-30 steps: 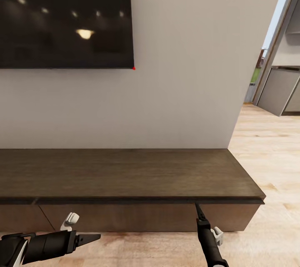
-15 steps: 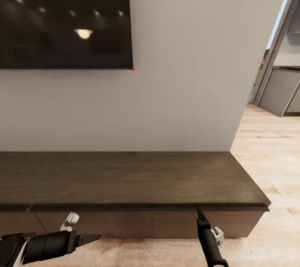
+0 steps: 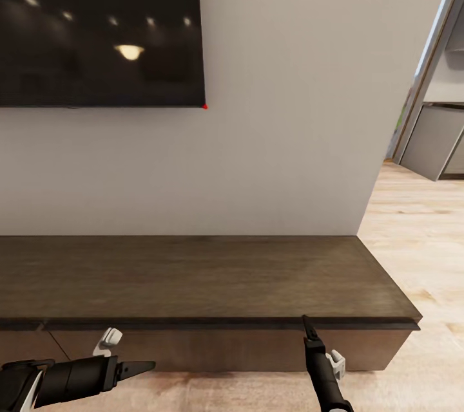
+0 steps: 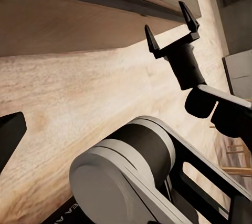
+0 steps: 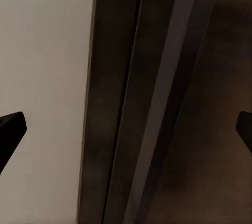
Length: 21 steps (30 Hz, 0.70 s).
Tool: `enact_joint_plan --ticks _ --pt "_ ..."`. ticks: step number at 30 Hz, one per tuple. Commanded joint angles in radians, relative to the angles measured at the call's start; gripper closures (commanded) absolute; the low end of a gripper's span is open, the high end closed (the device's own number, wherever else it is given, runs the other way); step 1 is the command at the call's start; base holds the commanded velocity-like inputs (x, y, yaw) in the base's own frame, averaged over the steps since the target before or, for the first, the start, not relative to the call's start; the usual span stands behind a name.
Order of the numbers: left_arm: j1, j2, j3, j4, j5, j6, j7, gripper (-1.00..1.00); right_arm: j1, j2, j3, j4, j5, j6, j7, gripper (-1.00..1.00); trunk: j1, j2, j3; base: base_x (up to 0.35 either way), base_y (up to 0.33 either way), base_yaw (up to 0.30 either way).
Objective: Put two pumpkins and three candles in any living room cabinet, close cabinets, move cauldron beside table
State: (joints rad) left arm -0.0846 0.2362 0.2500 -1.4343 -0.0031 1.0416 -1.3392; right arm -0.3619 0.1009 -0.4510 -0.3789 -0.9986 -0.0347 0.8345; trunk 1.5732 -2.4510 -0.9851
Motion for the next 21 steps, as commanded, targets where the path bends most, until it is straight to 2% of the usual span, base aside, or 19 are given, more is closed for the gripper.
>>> enact_joint_plan --ticks 1,6,15,21 --pt "0.0 0.0 0.0 0.0 0.0 0.0 0.0 -1.0 0.0 0.0 0.0 0.0 0.0 0.0 0.0 -1.0 0.0 0.0 0.0 0.0 0.0 0.0" --pt "0.0 0.0 0.0 0.0 0.0 0.0 0.0 -1.0 0.0 0.0 0.0 0.0 0.0 -0.001 0.0 -1.0 0.0 0.0 0.0 0.0 0.0 0.0" --pt "0.0 0.0 0.0 0.0 0.0 0.0 0.0 -1.0 0.0 0.0 0.0 0.0 0.0 -0.001 0.0 -1.0 0.027 -0.049 -0.022 0.0 0.0 0.0" --pt "0.0 0.0 0.0 0.0 0.0 0.0 -0.001 -1.0 0.0 0.0 0.0 0.0 0.0 -0.001 0.0 -1.0 0.027 -0.049 -0.022 0.0 0.0 0.0"
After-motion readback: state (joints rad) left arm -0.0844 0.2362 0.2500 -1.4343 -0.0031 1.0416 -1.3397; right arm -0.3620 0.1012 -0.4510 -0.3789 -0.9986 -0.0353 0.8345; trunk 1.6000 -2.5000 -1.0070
